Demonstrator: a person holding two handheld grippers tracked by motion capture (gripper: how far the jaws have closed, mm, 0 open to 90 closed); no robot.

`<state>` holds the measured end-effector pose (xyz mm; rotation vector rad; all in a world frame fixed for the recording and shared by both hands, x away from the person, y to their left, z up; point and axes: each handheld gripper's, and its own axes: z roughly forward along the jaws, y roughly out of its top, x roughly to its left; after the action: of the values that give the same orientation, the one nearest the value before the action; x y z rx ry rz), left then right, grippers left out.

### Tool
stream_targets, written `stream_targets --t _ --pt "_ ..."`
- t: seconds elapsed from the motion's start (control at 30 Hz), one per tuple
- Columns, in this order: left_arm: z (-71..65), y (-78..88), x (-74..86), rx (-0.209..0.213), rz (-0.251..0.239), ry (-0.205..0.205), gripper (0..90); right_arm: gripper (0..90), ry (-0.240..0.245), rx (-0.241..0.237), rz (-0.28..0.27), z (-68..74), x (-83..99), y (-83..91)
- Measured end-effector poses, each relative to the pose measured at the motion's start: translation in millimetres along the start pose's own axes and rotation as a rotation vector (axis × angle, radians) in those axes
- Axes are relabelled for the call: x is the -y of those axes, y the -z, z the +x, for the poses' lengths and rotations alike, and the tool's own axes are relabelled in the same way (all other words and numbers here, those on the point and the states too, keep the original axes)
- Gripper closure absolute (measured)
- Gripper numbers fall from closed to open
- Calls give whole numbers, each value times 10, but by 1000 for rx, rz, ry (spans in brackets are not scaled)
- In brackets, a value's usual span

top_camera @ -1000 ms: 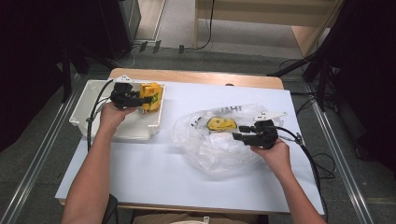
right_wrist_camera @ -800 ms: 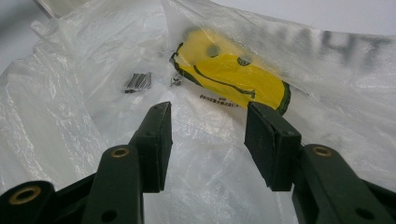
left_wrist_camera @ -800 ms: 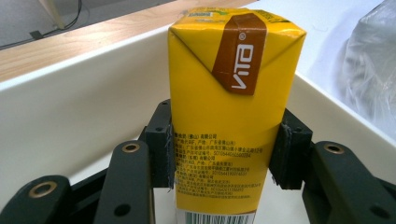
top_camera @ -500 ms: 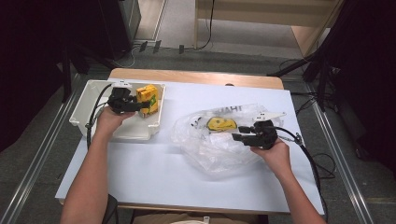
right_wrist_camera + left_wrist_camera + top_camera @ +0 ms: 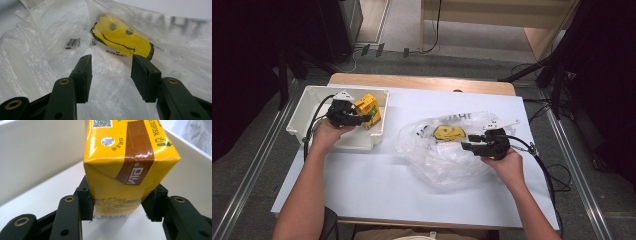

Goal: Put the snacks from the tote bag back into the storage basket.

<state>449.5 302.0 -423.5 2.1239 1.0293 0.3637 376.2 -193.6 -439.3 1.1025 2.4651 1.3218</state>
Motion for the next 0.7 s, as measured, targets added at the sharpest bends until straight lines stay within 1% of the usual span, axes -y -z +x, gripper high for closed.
stream_targets --t 0.13,0.2,0.23,0.27,0.3,0.37,0.43,0.5,0.57,0.6,0.7 --pt "5 6 -3 3 3 14 511 524 -3 -1 -1 0 -2 6" --pt "5 13 -4 15 1 21 490 524 -3 -1 -1 -1 -2 4" --pt "-2 24 -5 16 3 16 476 524 -4 -1 0 -1 -2 4" --pt "-13 35 -4 8 4 11 460 524 -4 -2 0 -1 -2 3" --pt "-20 50 -2 -7 16 1 427 524 -4 -1 -1 -2 -3 4" --pt "-25 86 10 -20 5 15 404 524 -6 -1 0 -5 -4 7" --pt "-12 137 23 -14 -7 39 380 524 -8 -1 -1 -4 -5 9" --pt "-7 175 41 -7 -8 56 369 524 -5 -3 -3 -3 -6 8" --pt "-12 202 58 -7 2 60 368 524 -5 -3 -4 -3 -6 8" --pt "-12 219 70 -11 12 60 368 524 -5 -3 -4 -3 -6 8" --pt "-18 267 101 -25 20 62 368 524 -4 -2 -6 -8 -9 11"
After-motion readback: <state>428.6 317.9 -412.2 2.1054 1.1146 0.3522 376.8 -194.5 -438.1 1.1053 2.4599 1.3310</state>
